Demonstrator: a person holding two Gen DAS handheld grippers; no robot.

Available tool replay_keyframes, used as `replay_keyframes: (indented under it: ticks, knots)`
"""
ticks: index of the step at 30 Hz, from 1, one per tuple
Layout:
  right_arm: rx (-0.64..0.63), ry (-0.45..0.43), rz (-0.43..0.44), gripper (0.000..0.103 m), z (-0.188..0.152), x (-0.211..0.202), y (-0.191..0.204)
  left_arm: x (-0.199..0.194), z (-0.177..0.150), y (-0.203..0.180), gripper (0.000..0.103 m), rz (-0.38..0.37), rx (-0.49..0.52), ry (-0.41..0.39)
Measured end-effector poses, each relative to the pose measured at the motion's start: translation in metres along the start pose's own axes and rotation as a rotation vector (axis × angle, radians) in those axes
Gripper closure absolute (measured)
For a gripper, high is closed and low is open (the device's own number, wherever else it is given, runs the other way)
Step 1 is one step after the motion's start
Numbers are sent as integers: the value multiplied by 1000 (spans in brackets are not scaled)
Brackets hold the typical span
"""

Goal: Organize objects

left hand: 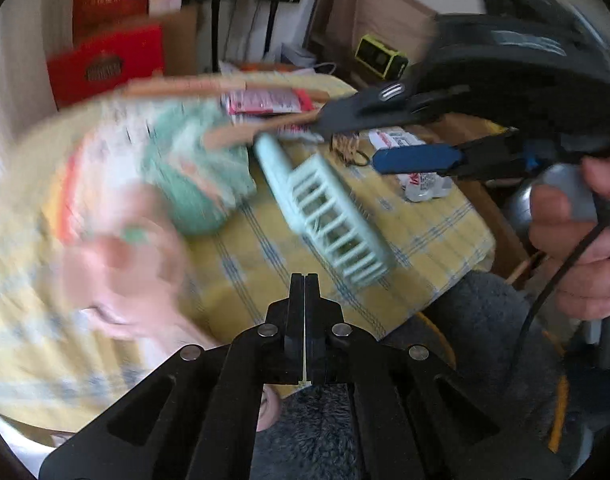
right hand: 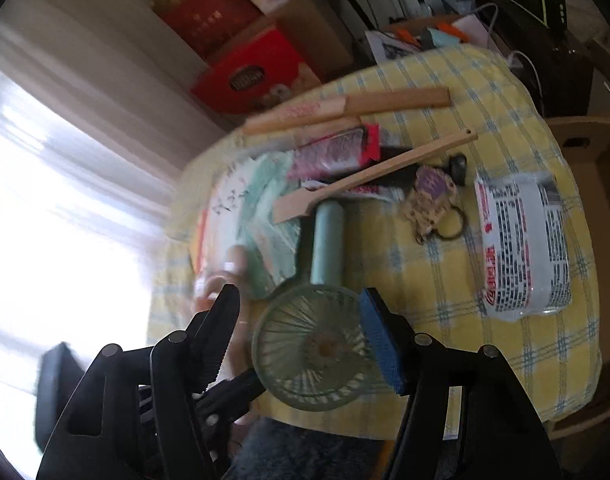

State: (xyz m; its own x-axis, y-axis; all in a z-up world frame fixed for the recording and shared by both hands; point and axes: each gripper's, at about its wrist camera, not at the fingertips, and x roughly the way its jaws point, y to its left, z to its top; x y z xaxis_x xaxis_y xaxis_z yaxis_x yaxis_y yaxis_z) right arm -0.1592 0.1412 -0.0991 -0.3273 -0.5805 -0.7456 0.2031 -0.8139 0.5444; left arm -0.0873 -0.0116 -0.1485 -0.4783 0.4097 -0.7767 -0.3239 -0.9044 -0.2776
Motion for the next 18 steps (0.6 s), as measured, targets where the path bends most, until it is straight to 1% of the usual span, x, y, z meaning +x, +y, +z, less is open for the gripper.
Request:
replay_keyframes:
  ticks: [1, 2, 4, 5, 7, 9, 10, 11, 12, 13, 14, 15, 16, 17, 18]
  knots:
    - [-4, -7, 10, 38, -2, -1, -1, 5, -3, 10, 102, -30, -33, -7]
    - [-8, -12, 15, 38, -4, -1, -3, 10, -7, 18, 102, -42, -55, -5]
    - [-11, -16, -2, 38, -5, -3, -6, 5, -10, 27, 101, -58, -76, -38]
    - [-13, -19, -5, 37, -5, -4, -6, 2, -9, 30, 101, -58, -88, -36]
    - [-17, -29, -13, 36, -5, -7, -8, -13, -8, 29, 101, -41, -71, -65]
    - [-20, -39, -21, 36, -4, -10, -7, -35, -5, 22, 101, 5, -32, -81]
    - [-23, -41, -21, 36, -4, -11, -6, -49, -6, 17, 95, 36, -17, -90]
    - [-27, -44, -20, 35, -4, -13, -4, -60, -8, 16, 91, 68, -22, -94]
    - [-32, -48, -20, 35, -5, -16, -3, -70, -11, 19, 73, 99, -55, -89]
    - [-38, -51, -22, 35, -5, -18, 0, -78, -17, 26, 48, 122, -117, -79]
    - [-46, -55, -24, 35, -7, -20, 3, -81, -26, 35, 39, 130, -185, -66]
    - [-52, -60, -25, 34, -8, -22, 5, -81, -39, 44, 34, 126, -257, -42]
    - [-53, -62, -22, 33, -9, -23, 7, -78, -52, 51, 35, 126, -321, 2]
    - [-54, -64, -11, 33, -10, -25, 10, -69, -61, 56, 35, 129, -361, 55]
    - [-54, -66, -2, 33, -10, -26, 13, -63, -66, 58, 35, 138, -376, 78]
